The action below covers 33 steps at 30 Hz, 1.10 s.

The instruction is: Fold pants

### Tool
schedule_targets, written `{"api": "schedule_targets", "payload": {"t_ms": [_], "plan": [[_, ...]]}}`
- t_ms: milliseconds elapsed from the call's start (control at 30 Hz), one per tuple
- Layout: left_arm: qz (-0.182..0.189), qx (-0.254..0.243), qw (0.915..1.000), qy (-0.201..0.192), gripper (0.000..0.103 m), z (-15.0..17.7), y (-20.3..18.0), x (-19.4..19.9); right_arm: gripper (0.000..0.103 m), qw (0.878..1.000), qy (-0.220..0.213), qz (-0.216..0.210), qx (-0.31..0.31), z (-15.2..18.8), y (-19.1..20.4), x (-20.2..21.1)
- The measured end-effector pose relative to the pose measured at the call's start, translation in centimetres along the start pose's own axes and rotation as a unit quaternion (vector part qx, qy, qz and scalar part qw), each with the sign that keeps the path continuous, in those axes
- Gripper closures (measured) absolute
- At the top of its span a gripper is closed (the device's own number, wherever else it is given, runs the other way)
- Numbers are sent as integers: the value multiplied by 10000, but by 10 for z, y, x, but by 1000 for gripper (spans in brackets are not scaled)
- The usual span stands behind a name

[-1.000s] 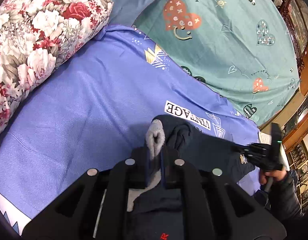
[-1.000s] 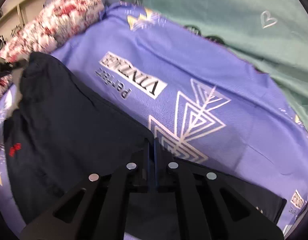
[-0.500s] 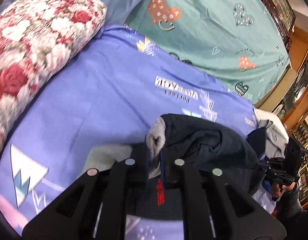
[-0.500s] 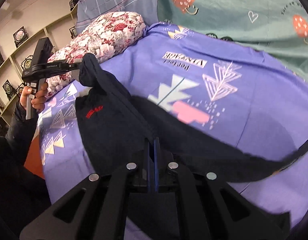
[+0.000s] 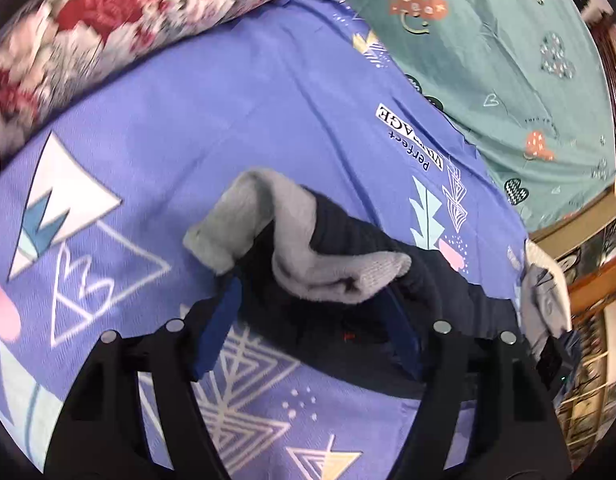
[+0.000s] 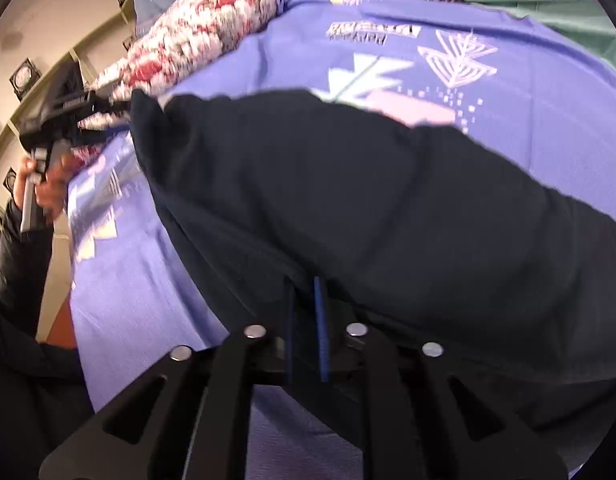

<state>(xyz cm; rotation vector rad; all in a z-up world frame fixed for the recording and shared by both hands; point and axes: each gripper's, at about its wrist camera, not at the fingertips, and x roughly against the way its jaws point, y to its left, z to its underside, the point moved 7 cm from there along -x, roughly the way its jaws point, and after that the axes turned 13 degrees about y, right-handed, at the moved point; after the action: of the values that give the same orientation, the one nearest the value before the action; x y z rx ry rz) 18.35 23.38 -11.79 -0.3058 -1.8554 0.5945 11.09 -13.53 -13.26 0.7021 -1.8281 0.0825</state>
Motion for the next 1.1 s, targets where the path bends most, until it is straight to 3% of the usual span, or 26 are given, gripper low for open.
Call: {"api": "schedule_targets", "payload": {"t_ms": [67, 167, 333, 500, 867, 933, 1000, 1067, 1100], "plan": [[-100, 92, 9998, 110, 24, 5, 4, 2, 73, 9999, 60, -90, 7, 1, 3, 0], [-181, 237, 9995, 113, 20, 9, 9, 9, 68, 10000, 11, -13, 45, 1, 6, 5], [33, 489, 9985, 246, 13, 15, 5, 14, 58, 9963, -573, 296, -562, -3, -15, 32], [302, 664, 9966, 374, 13, 25, -5, 8, 57, 9889, -606, 952, -967, 1, -32, 35], [221, 887, 9931, 734, 14, 39, -6, -21, 56, 9857, -809, 954, -1126, 14, -32, 42], [224, 897, 9938, 622, 17, 38, -6, -21, 56, 9846, -822, 962, -1203, 17, -34, 44], [207, 884, 9943, 566, 29, 34, -6, -22, 56, 9835, -838, 1003, -1252, 19, -36, 46], [281, 827, 9939, 668, 49, 31, -8, -26, 56, 9819, -882, 1071, -1287, 22, -37, 50], [267, 784, 9941, 694, 53, 28, -10, -28, 56, 9813, -907, 1094, -1297, 23, -37, 52]]}}
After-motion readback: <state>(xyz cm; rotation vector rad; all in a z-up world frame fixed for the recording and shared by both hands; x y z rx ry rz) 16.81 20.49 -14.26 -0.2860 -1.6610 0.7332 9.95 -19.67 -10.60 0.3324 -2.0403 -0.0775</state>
